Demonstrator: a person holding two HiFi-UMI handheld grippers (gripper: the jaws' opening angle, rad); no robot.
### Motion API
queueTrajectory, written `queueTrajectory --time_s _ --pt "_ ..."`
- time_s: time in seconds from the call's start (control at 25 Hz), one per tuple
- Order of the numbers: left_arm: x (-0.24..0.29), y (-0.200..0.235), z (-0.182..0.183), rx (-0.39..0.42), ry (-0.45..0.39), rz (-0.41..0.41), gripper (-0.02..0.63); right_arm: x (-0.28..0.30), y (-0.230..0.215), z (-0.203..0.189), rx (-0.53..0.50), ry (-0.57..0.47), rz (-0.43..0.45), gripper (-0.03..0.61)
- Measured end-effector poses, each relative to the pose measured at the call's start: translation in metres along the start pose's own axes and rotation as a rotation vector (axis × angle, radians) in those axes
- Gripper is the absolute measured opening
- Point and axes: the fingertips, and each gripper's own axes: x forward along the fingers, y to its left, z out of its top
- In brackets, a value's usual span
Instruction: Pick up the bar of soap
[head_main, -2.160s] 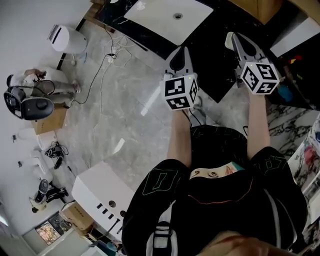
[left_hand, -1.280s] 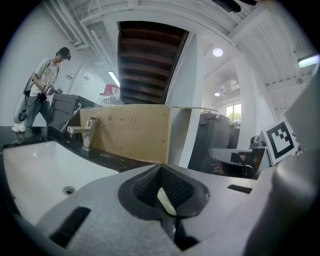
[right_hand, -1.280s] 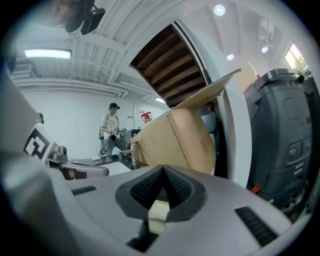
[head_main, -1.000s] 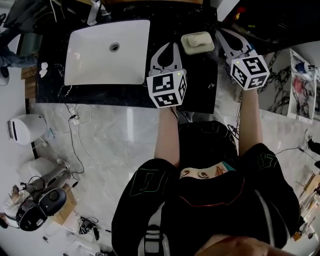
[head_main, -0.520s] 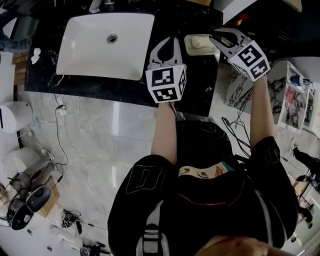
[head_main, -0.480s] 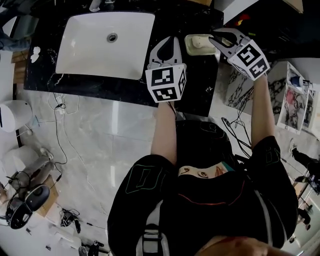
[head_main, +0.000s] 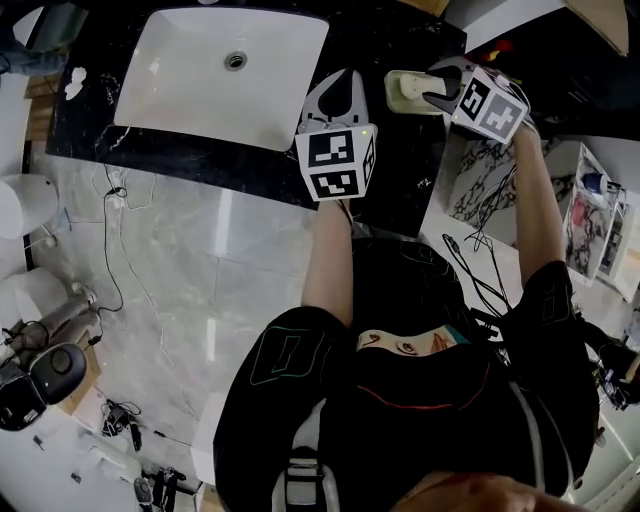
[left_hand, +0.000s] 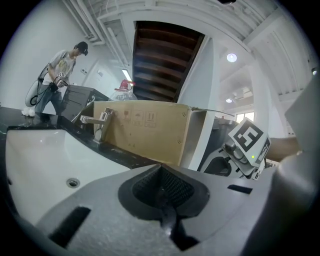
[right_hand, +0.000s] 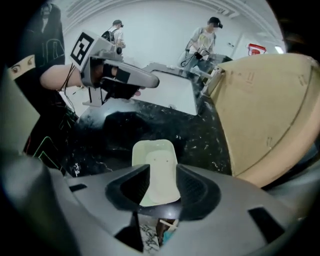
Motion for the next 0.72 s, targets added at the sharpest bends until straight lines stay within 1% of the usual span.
queueTrajectory --time_s 0.16,0.24,0.72 --pt "-0.003 0.005 -0.001 0.000 0.005 0.008 0.008 0.015 0.007 -0.010 -0.038 0.094 0.070 0.186" --pt "-0.005 0.009 -0.001 0.000 0.004 0.012 0.008 0.023 0.008 -0.015 -0.045 0.131 0.094 0.207" --pt "-0.016 0.025 0.003 0.001 -0.004 0.017 0.008 0.042 0.011 -0.019 -0.088 0.263 0.150 0.218"
